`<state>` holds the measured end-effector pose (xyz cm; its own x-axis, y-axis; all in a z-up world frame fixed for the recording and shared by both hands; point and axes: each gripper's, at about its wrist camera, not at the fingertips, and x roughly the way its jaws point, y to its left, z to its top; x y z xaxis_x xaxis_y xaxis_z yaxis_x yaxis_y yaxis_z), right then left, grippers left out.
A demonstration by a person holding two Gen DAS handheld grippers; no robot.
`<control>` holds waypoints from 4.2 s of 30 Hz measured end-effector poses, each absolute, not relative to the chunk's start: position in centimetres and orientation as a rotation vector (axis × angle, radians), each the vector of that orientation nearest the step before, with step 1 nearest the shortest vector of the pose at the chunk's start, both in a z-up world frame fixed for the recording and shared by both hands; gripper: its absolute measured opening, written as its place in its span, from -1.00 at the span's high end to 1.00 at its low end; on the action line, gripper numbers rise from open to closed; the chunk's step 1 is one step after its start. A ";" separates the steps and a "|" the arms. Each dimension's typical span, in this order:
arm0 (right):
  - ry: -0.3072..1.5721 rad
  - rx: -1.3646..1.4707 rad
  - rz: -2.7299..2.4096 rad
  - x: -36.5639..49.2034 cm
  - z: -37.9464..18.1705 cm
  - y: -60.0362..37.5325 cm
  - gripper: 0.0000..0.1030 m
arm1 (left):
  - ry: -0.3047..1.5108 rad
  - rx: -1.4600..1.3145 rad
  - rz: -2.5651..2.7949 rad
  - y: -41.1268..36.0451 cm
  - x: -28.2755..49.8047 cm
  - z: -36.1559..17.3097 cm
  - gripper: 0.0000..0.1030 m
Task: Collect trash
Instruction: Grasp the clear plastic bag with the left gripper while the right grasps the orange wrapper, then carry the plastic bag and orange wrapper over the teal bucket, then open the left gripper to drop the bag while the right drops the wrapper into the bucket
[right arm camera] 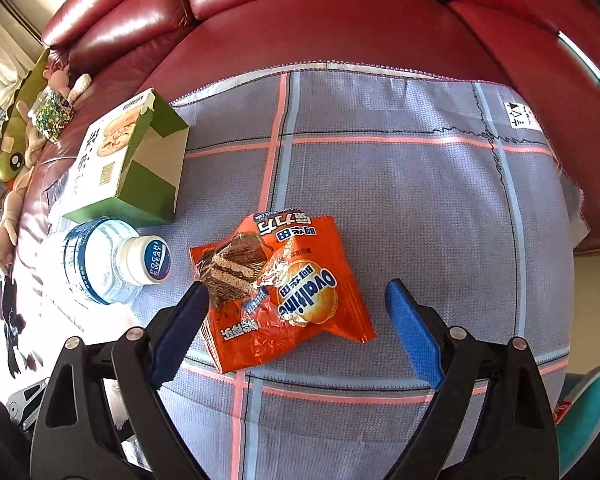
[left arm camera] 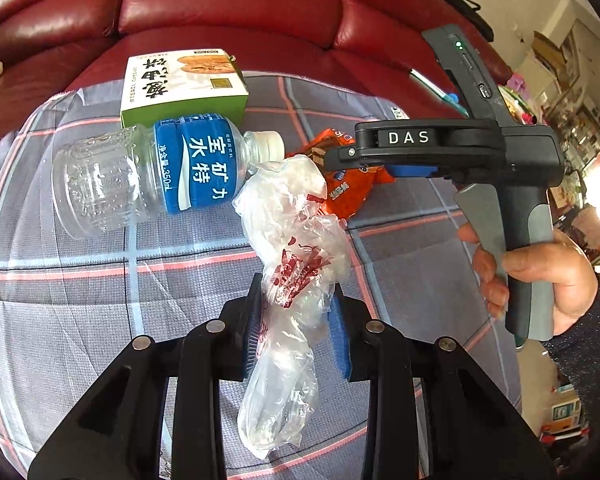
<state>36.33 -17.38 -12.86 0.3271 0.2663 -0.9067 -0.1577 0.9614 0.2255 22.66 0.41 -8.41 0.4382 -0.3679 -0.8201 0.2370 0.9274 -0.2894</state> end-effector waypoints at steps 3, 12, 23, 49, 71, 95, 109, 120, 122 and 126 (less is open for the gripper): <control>1.214 0.058 0.284 36.1 -13.2 -16.7 -0.04 | 1.052 -0.135 -0.376 0.5 22.9 -8.5 0.40; 1.193 0.024 0.256 33.3 -12.7 -17.3 0.59 | 1.066 -0.126 -0.366 -0.6 22.8 -9.0 0.40; 1.133 0.162 0.194 25.7 -9.3 -24.5 0.59 | 1.058 -0.108 -0.386 -3.3 20.1 -7.5 0.40; 0.862 0.455 -0.105 3.9 -1.7 -51.0 0.57 | 0.998 0.161 -0.726 -28.0 12.2 -1.0 0.39; 0.866 0.585 -0.240 0.2 -5.1 -60.6 0.57 | 1.137 0.304 -0.891 -44.4 12.5 -8.2 0.37; 0.956 0.557 -0.234 4.6 -8.0 -59.5 0.56 | 1.079 0.291 -0.826 -40.9 13.0 -8.3 -0.92; 1.040 0.547 -0.192 7.3 -9.8 -57.0 -0.59 | 1.085 0.266 -0.789 -37.2 13.8 -7.6 -0.92; 1.120 0.508 -0.221 7.6 -9.7 -54.4 -0.77 | 1.090 0.230 -0.748 -33.5 14.4 -7.3 -0.92; 1.122 0.489 -0.218 7.6 -9.3 -53.6 -0.77 | 1.089 0.218 -0.739 -32.7 14.5 -7.1 -0.92; 1.119 0.457 -0.202 8.0 -8.3 -51.6 -0.77 | 1.080 0.196 -0.717 -30.4 14.7 -6.6 -0.92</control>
